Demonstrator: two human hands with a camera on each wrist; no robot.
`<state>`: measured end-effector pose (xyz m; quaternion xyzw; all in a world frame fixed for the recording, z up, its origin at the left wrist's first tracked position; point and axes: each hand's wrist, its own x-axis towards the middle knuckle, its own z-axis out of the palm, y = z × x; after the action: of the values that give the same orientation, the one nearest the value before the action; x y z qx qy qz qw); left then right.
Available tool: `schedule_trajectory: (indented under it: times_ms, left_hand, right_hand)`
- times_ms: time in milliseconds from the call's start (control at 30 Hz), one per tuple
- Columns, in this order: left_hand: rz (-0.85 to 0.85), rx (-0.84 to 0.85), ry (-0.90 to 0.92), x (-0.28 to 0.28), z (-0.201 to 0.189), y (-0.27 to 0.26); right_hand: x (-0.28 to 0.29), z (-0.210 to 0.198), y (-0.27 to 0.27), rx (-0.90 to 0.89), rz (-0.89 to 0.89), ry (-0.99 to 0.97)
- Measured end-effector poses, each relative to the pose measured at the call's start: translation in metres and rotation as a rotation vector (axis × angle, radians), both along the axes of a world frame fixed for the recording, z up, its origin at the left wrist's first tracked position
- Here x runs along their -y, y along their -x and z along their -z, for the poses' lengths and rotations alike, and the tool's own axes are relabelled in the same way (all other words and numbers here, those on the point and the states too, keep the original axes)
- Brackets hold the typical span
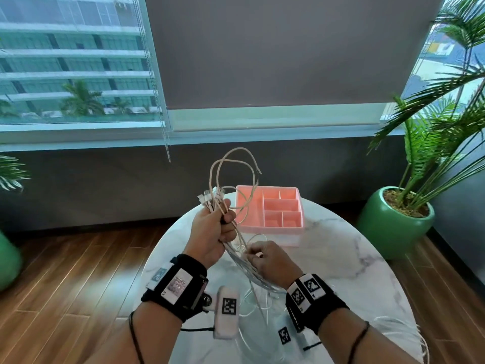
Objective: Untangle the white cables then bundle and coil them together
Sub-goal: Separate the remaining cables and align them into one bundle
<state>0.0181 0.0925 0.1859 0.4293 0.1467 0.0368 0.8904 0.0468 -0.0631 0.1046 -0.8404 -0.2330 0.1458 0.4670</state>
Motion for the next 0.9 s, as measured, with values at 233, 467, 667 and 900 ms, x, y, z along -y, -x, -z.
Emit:
schedule_trajectory:
  times_ms: [233,467,667,900]
  left_hand:
    - [-0.02,0.04,0.046,-0.003,-0.01,0.0]
    - [-0.047,0.045,-0.009,-0.009,0.001,-0.004]
    - [-0.108,-0.023,-0.084,-0.019,0.026,-0.007]
    - [-0.13,-0.076,-0.145,-0.02,0.038,-0.007]
  right_hand:
    - [0.035,0.066,-0.004,0.052,0.191,0.254]
    - [0.057,0.044,-0.011,0.111,0.066,0.261]
    - [0.055,-0.052,-0.032,0.059,0.114,0.06]
    - [0.041,-0.081,-0.038,0.038,0.271,-0.392]
